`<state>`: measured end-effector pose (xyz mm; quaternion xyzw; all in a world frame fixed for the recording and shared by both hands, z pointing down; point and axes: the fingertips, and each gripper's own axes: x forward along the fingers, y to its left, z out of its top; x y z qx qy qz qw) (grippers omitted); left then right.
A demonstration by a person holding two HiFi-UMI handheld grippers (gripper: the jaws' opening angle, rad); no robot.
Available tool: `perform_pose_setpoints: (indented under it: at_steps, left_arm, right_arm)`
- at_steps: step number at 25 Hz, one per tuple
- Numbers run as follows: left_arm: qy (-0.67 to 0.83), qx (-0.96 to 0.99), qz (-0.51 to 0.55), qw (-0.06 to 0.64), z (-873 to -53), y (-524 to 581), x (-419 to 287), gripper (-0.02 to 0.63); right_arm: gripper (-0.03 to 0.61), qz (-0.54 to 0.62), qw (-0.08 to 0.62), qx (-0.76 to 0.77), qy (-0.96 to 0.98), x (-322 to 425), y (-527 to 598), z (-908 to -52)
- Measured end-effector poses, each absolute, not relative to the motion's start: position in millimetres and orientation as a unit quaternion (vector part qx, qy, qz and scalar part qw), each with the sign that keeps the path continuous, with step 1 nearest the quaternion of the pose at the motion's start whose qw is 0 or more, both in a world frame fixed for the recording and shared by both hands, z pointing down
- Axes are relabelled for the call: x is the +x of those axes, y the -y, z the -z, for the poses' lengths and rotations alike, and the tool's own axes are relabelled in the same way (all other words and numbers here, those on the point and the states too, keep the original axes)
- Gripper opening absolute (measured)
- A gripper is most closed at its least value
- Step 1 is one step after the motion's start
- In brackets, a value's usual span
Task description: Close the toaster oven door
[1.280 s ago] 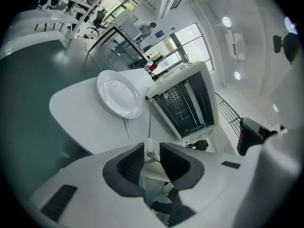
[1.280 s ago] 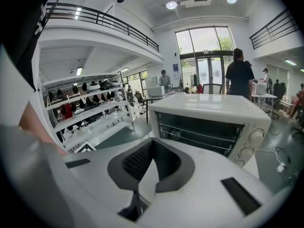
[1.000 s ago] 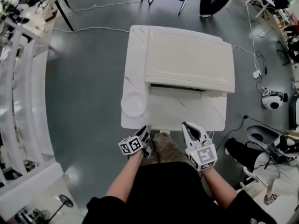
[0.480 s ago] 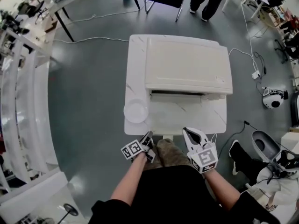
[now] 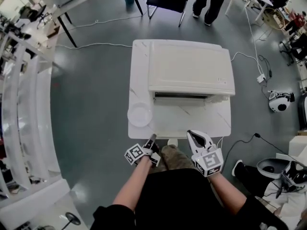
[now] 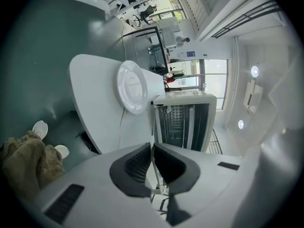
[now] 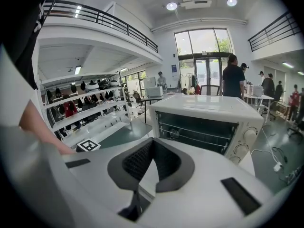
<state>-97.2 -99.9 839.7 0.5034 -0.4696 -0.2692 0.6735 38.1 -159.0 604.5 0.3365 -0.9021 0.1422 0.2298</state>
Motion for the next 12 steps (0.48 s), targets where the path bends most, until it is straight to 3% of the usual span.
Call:
perform_pose_setpoints:
  at_steps: [12]
  left_arm:
    - [0.469,0.461,0.312,0.685,-784.6,110.1,-101.1,0.037]
  right_arm:
    - [0.014,-0.132,0.213,0.348,0.903,36.7,141.7,-573.5]
